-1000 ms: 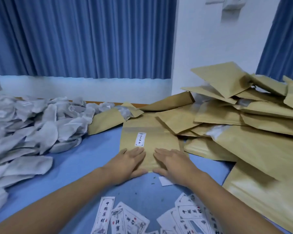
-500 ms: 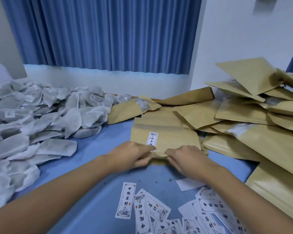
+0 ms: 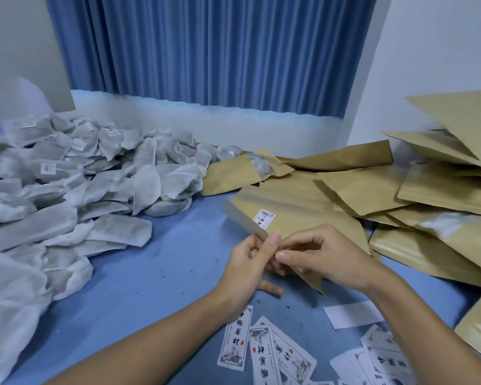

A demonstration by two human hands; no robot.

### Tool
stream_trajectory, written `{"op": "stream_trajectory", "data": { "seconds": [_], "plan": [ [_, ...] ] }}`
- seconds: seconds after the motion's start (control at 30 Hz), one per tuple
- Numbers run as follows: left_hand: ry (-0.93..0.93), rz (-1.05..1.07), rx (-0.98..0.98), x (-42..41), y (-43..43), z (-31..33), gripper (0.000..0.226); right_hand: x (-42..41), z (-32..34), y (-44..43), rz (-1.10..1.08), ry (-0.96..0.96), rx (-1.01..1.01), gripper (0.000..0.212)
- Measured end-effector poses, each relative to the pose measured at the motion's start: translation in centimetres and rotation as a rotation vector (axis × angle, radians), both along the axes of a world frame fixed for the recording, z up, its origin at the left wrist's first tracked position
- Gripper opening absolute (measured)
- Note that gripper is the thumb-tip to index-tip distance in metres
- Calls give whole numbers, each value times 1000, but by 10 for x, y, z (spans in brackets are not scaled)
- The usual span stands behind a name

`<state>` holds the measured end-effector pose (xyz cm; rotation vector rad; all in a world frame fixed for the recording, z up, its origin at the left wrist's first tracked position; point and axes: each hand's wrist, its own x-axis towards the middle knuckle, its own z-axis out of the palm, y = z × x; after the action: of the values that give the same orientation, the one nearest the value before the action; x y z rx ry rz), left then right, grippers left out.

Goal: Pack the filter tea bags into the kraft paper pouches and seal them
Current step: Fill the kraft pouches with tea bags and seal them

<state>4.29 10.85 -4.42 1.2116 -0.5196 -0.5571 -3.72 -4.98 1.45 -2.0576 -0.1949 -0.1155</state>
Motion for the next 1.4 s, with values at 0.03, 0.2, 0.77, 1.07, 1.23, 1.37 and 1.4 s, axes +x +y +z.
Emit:
{"op": "stream_trajectory", "data": {
  "seconds": [0.03,0.2,0.77,1.07,1.23,1.37,1.4],
  "plan": [
    [-11,-12,5,0,1,-1,85,1,-1,0,-6,-4,27,33],
    [-57,-31,-26,-1,0,-1,70,0,-7,-5,-17,-32,132,30],
    [-382,203,184,-2,-1,-6,58,0,-5,31,-371,-255,-470,21],
    [-478,246,224,-18,-1,-5,47,-2,9,18,-583,-78,-631,12],
    [-759,622,373,7,11,12,29,-7,17,15,-825,-74,-896,15],
    [-1714,675,335,2,18,39,23,-7,27,28,-791,-42,-999,9],
    [-1777,650,363,-5,17,42,33,-8,28,31,-795,-30,-1012,8]
  ]
}}
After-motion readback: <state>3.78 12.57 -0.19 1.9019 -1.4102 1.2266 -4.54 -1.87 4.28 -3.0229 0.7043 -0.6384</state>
